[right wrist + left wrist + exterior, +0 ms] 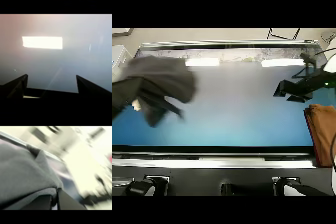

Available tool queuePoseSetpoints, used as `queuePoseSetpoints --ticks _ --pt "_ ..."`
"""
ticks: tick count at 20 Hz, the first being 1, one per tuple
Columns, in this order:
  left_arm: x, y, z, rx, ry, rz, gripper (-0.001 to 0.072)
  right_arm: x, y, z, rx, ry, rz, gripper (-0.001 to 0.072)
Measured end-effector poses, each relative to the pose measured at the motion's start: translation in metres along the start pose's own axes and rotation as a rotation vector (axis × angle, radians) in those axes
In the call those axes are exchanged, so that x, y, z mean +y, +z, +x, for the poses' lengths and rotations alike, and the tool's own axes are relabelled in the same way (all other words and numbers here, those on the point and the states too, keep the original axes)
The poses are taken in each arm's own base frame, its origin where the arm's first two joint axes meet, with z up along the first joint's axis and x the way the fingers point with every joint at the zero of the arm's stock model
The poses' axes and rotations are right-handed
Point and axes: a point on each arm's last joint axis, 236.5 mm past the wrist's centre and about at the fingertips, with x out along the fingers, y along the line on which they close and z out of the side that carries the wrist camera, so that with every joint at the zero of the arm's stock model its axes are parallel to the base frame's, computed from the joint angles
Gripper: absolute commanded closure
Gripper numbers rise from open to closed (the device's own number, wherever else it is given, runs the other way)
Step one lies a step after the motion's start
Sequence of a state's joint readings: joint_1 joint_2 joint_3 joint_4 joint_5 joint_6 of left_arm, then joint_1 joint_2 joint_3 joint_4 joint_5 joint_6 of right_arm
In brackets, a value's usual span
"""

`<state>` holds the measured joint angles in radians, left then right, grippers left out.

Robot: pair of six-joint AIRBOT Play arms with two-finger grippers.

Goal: Fold the clothes and pants, and hang the long-sleeved shirts on hangers.

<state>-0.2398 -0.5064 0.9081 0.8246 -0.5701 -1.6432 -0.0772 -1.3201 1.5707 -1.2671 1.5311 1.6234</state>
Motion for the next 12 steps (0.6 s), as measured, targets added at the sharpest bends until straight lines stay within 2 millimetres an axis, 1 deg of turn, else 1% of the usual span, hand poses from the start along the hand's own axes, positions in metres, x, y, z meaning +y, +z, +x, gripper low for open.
queuePoseSetpoints --ticks 1,2,3,4,5,7,8,9,10,11,12 --pt "-0.013 -0.02 0.008 0.052 -0.048 -0.016 0.0683 0.004 0.001 -0.013 -0.038 0.001 -0.011 0.0033" --pt "-0.02 -0.044 0.02 0.118 -0.079 -0.033 0.0683 0.006 0.001 -0.024 -0.071 -0.002 -0.028 0.0033" --pt "-0.021 -0.071 0.034 0.19 -0.089 -0.046 0.0683 0.008 0.001 -0.036 -0.106 -0.01 -0.043 0.0033" --pt "-0.016 -0.104 0.05 0.276 -0.081 -0.062 0.0683 0.007 0.0 -0.047 -0.136 -0.025 -0.054 0.0033" --pt "-0.007 -0.14 0.066 0.364 -0.058 -0.075 0.0683 0.005 -0.001 -0.057 -0.16 -0.043 -0.063 0.0033" --pt "0.019 -0.21 0.094 0.527 0.018 -0.121 0.0683 -0.003 -0.003 -0.07 -0.193 -0.093 -0.079 0.0033" --pt "0.034 -0.249 0.105 0.613 0.066 -0.147 0.0649 -0.008 -0.005 -0.074 -0.197 -0.12 -0.087 0.0034" --pt "0.047 -0.281 0.114 0.684 0.108 -0.171 0.0357 -0.013 -0.005 -0.077 -0.2 -0.142 -0.092 0.0034" --pt "0.057 -0.311 0.12 0.754 0.146 -0.207 0.0015 -0.017 -0.006 -0.077 -0.196 -0.161 -0.094 0.0033" --pt "0.063 -0.334 0.124 0.817 0.171 -0.237 -0.0013 -0.02 -0.005 -0.074 -0.187 -0.171 -0.092 0.0033" --pt "0.064 -0.352 0.126 0.882 0.174 -0.244 -0.0013 -0.023 -0.005 -0.069 -0.173 -0.178 -0.088 0.0032"
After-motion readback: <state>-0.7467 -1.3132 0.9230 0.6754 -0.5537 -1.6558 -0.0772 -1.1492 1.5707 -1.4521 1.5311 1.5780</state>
